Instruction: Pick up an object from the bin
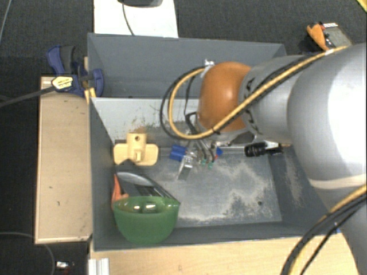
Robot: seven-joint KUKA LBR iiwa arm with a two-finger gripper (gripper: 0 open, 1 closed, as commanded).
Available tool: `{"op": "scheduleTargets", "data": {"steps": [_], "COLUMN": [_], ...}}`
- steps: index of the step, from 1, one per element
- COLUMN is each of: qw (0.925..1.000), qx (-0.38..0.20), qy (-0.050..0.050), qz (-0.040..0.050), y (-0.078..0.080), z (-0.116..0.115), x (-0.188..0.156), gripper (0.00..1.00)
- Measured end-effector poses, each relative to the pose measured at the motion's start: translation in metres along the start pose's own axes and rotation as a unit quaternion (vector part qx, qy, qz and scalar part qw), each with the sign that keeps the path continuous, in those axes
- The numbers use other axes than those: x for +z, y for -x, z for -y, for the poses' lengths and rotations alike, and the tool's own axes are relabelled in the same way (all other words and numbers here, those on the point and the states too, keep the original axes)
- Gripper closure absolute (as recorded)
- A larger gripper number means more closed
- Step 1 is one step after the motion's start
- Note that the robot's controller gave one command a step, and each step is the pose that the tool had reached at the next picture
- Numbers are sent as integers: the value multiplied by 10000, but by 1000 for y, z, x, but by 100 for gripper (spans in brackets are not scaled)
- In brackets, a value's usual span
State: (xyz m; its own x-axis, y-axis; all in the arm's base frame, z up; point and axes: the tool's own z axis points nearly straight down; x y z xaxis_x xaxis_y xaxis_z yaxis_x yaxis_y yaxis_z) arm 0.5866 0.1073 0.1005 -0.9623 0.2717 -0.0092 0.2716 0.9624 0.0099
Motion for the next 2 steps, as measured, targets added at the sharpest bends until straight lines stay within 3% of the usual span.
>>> {"op": "scheduleTargets", "data": {"steps": [1,2], "qw": [9941,9997], "qx": [-1085,224], "qy": [-38,-7], "qz": [15,20], "y": [-39,7], "z": [-40,7], "x": [21,29], "gripper": [0,100]}}
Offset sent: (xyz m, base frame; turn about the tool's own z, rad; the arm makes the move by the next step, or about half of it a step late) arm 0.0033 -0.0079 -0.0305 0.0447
